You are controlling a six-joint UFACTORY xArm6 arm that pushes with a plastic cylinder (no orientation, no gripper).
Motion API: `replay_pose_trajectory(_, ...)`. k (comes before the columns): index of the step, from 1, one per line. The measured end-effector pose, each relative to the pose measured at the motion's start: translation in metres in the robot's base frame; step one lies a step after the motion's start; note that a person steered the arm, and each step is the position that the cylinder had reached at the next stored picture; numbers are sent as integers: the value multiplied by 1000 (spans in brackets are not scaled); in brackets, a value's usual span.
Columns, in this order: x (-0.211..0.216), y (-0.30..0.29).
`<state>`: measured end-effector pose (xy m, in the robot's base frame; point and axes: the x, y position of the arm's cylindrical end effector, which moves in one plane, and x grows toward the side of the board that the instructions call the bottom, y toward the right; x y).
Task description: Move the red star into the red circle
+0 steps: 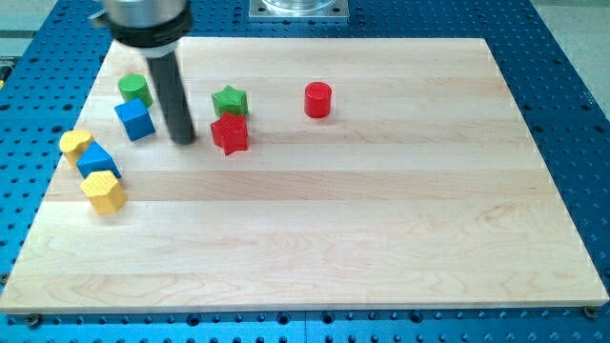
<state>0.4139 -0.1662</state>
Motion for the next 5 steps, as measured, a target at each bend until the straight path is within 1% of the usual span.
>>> replay_pose_trajectory(1,16,35)
replay_pose_trajectory(2,-12,89)
replay_pose_trajectory(3,-37,184)
replay_pose_trajectory(4,-30,174)
replay_pose_trajectory(5,-29,179)
